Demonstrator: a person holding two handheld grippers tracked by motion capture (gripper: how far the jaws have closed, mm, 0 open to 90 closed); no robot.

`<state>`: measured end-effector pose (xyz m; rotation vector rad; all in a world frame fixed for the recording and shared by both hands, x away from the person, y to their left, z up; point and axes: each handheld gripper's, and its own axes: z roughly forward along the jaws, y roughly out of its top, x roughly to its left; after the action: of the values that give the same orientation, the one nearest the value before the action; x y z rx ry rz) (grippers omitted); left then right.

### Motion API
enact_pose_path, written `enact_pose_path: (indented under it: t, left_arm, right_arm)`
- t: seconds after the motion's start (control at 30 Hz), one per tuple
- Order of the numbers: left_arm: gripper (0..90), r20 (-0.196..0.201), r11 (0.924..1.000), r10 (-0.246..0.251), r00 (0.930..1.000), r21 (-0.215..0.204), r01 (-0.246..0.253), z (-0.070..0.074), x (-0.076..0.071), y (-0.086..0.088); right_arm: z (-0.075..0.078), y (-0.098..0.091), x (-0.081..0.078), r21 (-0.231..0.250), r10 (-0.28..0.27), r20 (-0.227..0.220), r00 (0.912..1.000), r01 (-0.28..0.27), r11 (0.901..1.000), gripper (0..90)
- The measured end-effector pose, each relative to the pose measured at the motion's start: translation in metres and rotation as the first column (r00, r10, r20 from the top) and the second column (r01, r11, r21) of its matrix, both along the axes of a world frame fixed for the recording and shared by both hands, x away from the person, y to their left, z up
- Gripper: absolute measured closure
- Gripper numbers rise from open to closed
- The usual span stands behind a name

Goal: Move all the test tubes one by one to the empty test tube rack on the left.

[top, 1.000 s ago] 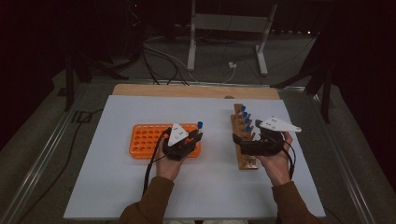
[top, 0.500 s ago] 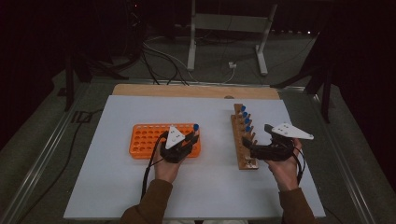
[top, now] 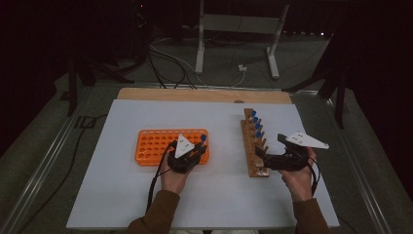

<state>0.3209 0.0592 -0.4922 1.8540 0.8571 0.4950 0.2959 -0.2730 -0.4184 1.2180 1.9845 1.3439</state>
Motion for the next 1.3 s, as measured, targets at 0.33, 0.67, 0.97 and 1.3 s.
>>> enact_pose_path:
  t: [0.33,0.67,0.97,1.3]
  left_arm:
    - [78.9,-0.021,0.9991,-0.005,0.9998,0.043,0.005,-0.004,-0.002,-0.002]
    - [78.9,-0.032,0.9963,0.004,0.9995,0.086,-0.001,-0.008,-0.005,-0.005]
    - [78.9,-0.010,0.9924,0.003,0.9999,0.123,-0.002,-0.009,-0.009,-0.009]
    - [65.5,-0.046,0.9999,-0.004,0.9989,0.011,0.004,-0.007,-0.007,0.005]
  right_arm:
    - [-0.002,-0.001,0.000,0.002,0.003,-0.003,1.0000,-0.003,1.0000,0.1]
    - [-0.004,0.001,0.001,-0.005,0.010,-0.008,0.9999,-0.010,0.9999,0.0]
    - [-0.005,0.002,0.001,-0.009,0.011,-0.011,0.9999,-0.011,0.9999,0.0]
    - [-0.006,0.001,0.003,-0.006,0.009,-0.014,0.9999,-0.009,0.9999,0.1]
